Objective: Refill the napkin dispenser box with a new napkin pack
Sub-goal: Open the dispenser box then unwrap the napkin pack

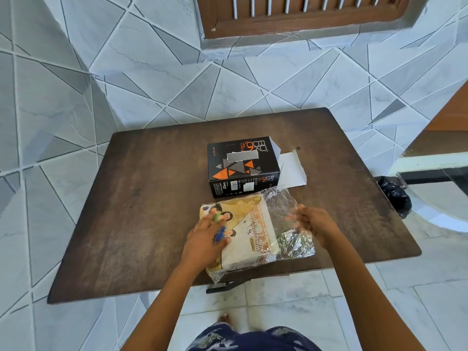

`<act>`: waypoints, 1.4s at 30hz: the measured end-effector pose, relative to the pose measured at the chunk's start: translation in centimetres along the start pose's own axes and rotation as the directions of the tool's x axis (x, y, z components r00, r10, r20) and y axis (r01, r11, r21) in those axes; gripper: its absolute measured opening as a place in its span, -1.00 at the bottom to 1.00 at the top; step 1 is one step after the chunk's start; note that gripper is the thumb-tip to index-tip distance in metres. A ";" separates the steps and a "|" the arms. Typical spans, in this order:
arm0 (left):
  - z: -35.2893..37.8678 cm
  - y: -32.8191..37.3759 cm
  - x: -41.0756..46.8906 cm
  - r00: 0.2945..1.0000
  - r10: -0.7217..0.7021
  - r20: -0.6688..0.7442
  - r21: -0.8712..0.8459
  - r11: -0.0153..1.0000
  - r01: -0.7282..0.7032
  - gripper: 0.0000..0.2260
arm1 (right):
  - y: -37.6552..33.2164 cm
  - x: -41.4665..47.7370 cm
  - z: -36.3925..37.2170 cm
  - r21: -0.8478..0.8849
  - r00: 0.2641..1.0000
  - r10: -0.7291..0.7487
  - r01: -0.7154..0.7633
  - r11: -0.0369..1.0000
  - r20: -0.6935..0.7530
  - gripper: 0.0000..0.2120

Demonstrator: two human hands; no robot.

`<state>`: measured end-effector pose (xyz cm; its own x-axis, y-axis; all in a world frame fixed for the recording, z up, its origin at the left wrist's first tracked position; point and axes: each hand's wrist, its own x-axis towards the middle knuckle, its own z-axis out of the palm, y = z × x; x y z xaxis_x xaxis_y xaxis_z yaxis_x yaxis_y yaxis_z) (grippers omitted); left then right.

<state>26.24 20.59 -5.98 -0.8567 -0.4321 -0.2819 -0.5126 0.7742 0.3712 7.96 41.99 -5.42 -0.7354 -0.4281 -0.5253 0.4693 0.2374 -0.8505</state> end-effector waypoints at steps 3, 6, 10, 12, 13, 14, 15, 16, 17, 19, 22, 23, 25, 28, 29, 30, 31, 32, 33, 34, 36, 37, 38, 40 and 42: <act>-0.5 -0.1 -0.2 0.994 -0.051 -0.100 -0.034 0.998 0.048 -0.53 | 0.4 1.1 0.0 -0.035 0.984 0.126 -0.123 0.992 0.129 -0.79; -0.5 -0.4 -0.3 0.991 -0.135 -0.019 -0.048 0.990 0.134 -0.50 | 0.5 1.2 0.5 -0.088 0.968 0.169 -0.155 0.984 0.187 -0.79; -0.2 -0.7 -0.4 0.987 -0.157 0.038 -0.051 0.986 0.159 -0.48 | 0.0 0.9 1.8 -0.265 0.956 0.185 -0.122 0.957 0.227 -0.89; -0.1 -0.8 -0.4 0.987 -0.160 0.034 -0.062 0.985 0.161 -0.48 | -0.1 0.8 2.3 -0.346 0.941 0.214 -0.115 0.931 0.261 -0.50; -0.1 -0.8 -0.5 0.987 -0.159 0.032 -0.066 0.985 0.161 -0.48 | 0.1 1.2 2.6 -0.372 0.928 0.242 -0.125 0.920 0.284 -0.30; -0.1 -0.8 -0.5 0.988 -0.155 0.030 -0.070 0.985 0.156 -0.48 | 0.3 1.4 3.0 -0.383 0.920 0.254 -0.129 0.915 0.299 -0.24; -0.1 -0.9 -0.5 0.989 -0.146 0.028 -0.079 0.986 0.147 -0.49 | 0.4 1.5 3.6 -0.387 0.914 0.261 -0.129 0.913 0.311 -0.32; -0.1 -0.9 -0.5 0.991 -0.134 0.024 -0.090 0.987 0.135 -0.49 | 0.3 1.3 4.2 -0.367 0.911 0.267 -0.143 0.919 0.313 -0.50; -0.1 -0.9 -0.6 0.992 -0.125 0.022 -0.100 0.987 0.127 -0.50 | 0.0 0.9 4.9 -0.337 0.913 0.275 -0.167 0.926 0.302 -0.71; 0.0 -1.0 -0.6 0.992 -0.121 0.023 -0.114 0.986 0.123 -0.50 | -0.1 0.6 5.8 -0.317 0.915 0.311 -0.223 0.922 0.259 -0.88; 0.0 -1.2 -0.6 0.992 -0.119 0.031 -0.123 0.985 0.122 -0.49 | 0.1 0.4 6.1 -0.308 0.922 0.315 -0.239 0.921 0.224 -0.80; 0.0 -1.2 -0.6 0.993 -0.117 0.035 -0.125 0.985 0.120 -0.49 | 0.2 0.5 6.1 -0.280 0.922 0.313 -0.247 0.928 0.227 -0.79; 0.0 -1.3 -0.6 0.993 -0.108 0.037 -0.130 0.985 0.112 -0.49 | 0.5 0.4 6.0 -0.241 0.922 0.306 -0.250 0.938 0.237 -0.83; 0.1 -1.4 -0.8 0.994 -0.102 0.038 -0.146 0.984 0.107 -0.49 | 1.0 0.5 6.3 -0.241 0.923 0.295 -0.236 0.941 0.247 -0.78; 0.0 -1.5 -0.9 0.994 -0.102 0.039 -0.152 0.983 0.107 -0.49 | 1.1 0.5 6.4 -0.230 0.922 0.295 -0.239 0.943 0.251 -0.77; 0.1 -1.5 -0.9 0.994 -0.103 0.041 -0.156 0.982 0.108 -0.50 | 1.1 0.5 6.6 -0.208 0.919 0.294 -0.244 0.947 0.261 -0.77; 0.1 -1.6 -0.9 0.993 -0.104 0.047 -0.155 0.982 0.110 -0.50 | 1.3 0.6 6.7 -0.179 0.917 0.296 -0.255 0.950 0.268 -0.75; 0.1 -1.7 -0.9 0.993 -0.104 0.052 -0.152 0.982 0.111 -0.50 | 1.4 0.5 6.7 -0.147 0.915 0.298 -0.266 0.953 0.274 -0.74; 0.1 -1.6 -0.9 0.993 -0.102 0.059 -0.140 0.984 0.109 -0.49 | 1.7 0.5 6.8 -0.119 0.915 0.291 -0.268 0.956 0.281 -0.73; 0.1 -1.6 -0.9 0.993 -0.099 0.060 -0.134 0.985 0.106 -0.49 | 1.9 0.5 6.9 -0.096 0.919 0.279 -0.263 0.960 0.277 -0.74; 0.0 -1.6 -0.9 0.993 -0.097 0.064 -0.122 0.987 0.105 -0.49 | 2.2 0.1 6.9 -0.038 0.925 0.268 -0.268 0.963 0.267 -0.68; 0.0 -1.7 -0.9 0.993 -0.097 0.069 -0.121 0.987 0.105 -0.49 | 2.5 0.2 6.8 -0.029 0.924 0.270 -0.273 0.962 0.270 -0.63; 0.0 -1.8 -0.8 0.993 -0.097 0.064 -0.129 0.986 0.105 -0.49 | 2.6 0.1 6.6 -0.035 0.923 0.264 -0.266 0.963 0.279 -0.63; 0.0 -1.9 -0.8 0.993 -0.098 0.062 -0.128 0.986 0.106 -0.49 | 2.5 -0.2 6.6 -0.047 0.924 0.250 -0.247 0.968 0.288 -0.77; 0.3 -1.9 -1.0 0.994 -0.099 0.043 -0.182 0.978 0.106 -0.48 | 2.4 -0.2 6.5 -0.050 0.922 0.267 -0.264 0.963 0.279 -0.87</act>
<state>28.09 19.69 -6.64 -0.7982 -0.4867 -0.3549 -0.6021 0.6273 0.4939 12.41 36.96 -7.20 -0.4165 -0.5748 -0.7044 0.6217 0.3852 -0.6820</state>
